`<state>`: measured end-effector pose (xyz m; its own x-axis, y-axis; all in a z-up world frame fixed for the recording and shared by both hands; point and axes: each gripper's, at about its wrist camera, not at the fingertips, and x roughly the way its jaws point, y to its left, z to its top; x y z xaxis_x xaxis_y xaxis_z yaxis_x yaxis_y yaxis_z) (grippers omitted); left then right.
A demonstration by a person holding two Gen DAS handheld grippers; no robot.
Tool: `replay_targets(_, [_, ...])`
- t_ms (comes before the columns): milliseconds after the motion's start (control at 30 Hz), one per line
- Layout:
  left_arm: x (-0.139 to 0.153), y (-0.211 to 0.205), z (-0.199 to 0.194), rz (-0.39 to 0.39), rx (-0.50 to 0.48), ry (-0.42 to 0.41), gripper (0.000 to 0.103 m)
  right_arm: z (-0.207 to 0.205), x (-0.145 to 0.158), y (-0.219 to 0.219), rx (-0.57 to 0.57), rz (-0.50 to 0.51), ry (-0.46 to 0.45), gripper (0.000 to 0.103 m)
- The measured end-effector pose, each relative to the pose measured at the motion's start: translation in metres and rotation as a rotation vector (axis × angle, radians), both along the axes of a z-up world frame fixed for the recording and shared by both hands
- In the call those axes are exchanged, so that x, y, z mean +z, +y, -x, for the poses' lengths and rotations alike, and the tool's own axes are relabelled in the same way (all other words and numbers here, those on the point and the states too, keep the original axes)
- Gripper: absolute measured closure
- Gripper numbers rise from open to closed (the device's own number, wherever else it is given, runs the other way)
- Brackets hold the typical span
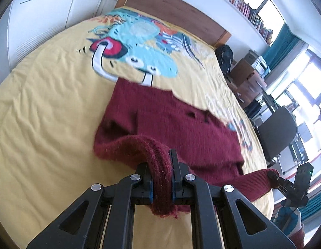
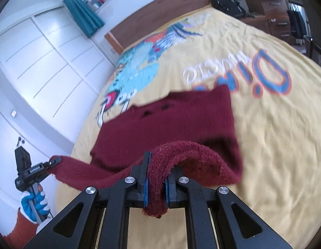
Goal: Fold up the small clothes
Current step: 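Lift the hem with both grippers and fold it toward the collar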
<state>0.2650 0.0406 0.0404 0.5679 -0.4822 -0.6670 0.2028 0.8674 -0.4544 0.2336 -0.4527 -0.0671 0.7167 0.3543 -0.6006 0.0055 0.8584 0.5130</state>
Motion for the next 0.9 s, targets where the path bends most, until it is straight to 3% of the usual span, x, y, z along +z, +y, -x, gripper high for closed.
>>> replay_targets(300, [0.002, -0.015, -0.071, -0.081, 0.026, -0.034, 0.094, -0.067, -0.010, -0.026, -0.107, -0.031, 0.033, 0.093])
replay_targets(667, [-0.065, -0.030, -0.143, -0.220, 0.061, 0.095, 0.093, -0.133, -0.061, -0.020, -0.155, 0.042, 0.153, 0.090])
replay_targets(900, [-0.086, -0.030, -0.161, -0.241, 0.068, 0.141, 0.091, -0.155, -0.078, -0.021, -0.168, 0.090, 0.192, 0.083])
